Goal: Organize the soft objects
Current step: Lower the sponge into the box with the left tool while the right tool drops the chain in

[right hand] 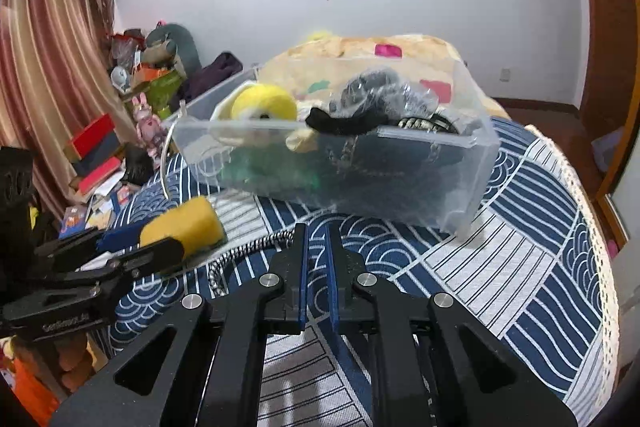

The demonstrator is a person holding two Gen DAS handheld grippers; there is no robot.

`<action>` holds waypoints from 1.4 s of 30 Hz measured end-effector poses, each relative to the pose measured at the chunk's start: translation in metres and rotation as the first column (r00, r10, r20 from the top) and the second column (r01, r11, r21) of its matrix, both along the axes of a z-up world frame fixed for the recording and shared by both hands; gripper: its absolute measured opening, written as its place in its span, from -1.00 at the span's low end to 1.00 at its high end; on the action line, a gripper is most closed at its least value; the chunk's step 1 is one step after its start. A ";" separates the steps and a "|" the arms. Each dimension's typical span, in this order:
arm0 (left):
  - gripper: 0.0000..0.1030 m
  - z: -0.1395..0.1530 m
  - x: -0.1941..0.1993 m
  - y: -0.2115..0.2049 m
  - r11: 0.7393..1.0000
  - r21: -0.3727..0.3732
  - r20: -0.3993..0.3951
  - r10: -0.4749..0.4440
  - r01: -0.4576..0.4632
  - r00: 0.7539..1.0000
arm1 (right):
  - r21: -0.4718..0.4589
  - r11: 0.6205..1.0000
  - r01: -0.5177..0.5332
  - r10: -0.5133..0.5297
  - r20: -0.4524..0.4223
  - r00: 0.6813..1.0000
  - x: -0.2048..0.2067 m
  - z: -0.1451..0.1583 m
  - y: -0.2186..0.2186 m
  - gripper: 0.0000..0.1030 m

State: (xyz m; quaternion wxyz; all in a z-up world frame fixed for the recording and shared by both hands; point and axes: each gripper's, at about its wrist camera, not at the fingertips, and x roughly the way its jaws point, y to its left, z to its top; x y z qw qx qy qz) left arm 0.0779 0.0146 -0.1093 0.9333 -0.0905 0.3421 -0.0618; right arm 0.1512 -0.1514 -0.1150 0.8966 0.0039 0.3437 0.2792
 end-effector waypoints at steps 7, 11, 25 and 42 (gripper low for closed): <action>-0.30 0.003 -0.007 0.000 1.000 -0.007 0.023 -0.007 0.007 1.000 | -0.060 0.997 -0.052 0.049 -0.046 0.998 0.002 -0.011 0.020 -0.65; -0.31 0.009 -0.012 -0.003 1.000 0.001 0.044 -0.014 0.014 0.999 | -0.084 0.995 -0.048 0.046 -0.022 0.999 0.000 -0.013 0.024 -0.70; -0.31 0.053 -0.023 -0.002 1.000 -0.005 0.168 0.001 0.000 0.986 | 0.028 1.000 -0.010 0.007 0.107 0.994 -0.015 0.025 0.000 -0.86; -0.31 0.092 0.045 0.016 0.998 -0.010 0.211 0.065 -0.065 0.975 | 0.044 0.993 0.109 -0.117 0.268 0.956 0.015 0.073 0.004 -0.86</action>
